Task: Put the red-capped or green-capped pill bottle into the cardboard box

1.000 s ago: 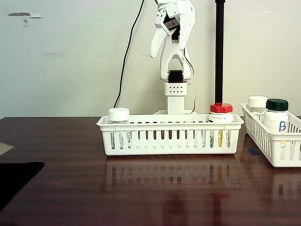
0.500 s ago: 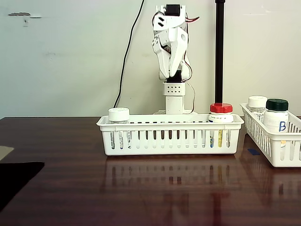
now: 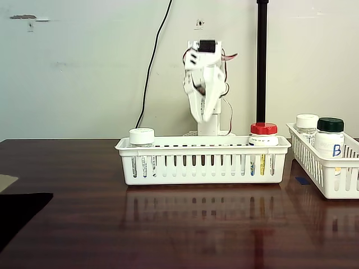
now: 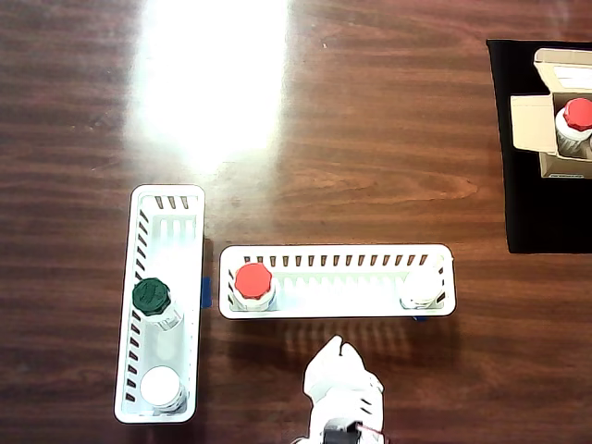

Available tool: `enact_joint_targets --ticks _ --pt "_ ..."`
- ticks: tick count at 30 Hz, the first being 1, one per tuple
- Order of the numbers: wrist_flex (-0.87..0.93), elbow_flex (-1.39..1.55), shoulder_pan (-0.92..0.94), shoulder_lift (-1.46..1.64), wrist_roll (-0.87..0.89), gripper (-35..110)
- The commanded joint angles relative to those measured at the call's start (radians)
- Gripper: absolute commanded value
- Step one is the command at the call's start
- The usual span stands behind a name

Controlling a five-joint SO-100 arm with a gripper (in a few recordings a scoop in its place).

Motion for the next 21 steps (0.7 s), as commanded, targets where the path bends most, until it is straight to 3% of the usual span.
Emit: enact_joint_targets --ticks 1,8,12,16,21 --pt "-0.008 0.064 -0.084 0.080 -0.046 4" --pt "0.009 0.080 -0.268 0.104 -0.235 5" --pt "-0.199 0.209 -0.333 0.106 -0.324 5" --pt "-0.224 0.209 -0.410 0.106 -0.229 5" --pt "-0.086 0.209 -0.537 0.094 -0.017 6"
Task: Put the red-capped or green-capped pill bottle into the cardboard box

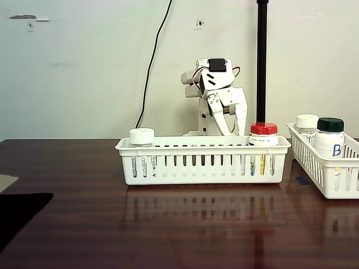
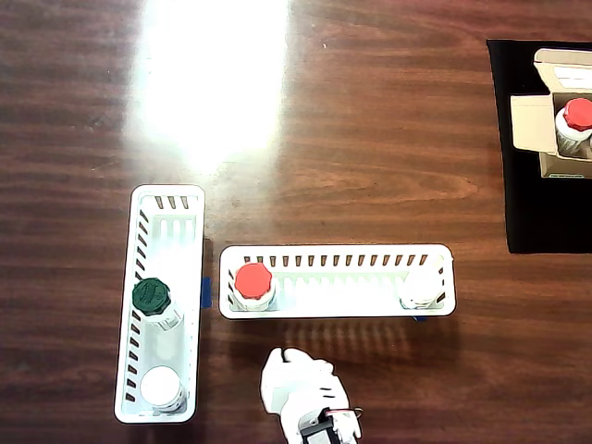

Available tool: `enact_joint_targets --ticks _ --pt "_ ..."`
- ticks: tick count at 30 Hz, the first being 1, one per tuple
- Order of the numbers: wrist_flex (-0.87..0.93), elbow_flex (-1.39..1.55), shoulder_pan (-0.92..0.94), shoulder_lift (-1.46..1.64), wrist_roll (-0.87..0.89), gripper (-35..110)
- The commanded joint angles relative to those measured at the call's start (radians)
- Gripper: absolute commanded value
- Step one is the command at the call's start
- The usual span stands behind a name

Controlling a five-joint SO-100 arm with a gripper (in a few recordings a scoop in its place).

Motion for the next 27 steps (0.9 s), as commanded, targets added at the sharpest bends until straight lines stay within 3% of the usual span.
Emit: enact_joint_targets --ticks 1,8,13,18,27 --pt "0.074 -0.002 -0.135 0.075 0.026 6" --pt "0.074 -0.002 -0.209 0.087 -0.502 6" --pt "0.074 -0.002 -0.206 0.087 -0.764 6" --pt "0.074 -0.002 -0.206 0.087 -0.913 6" --pt "0.074 -0.002 -0.206 0.087 -1.029 6"
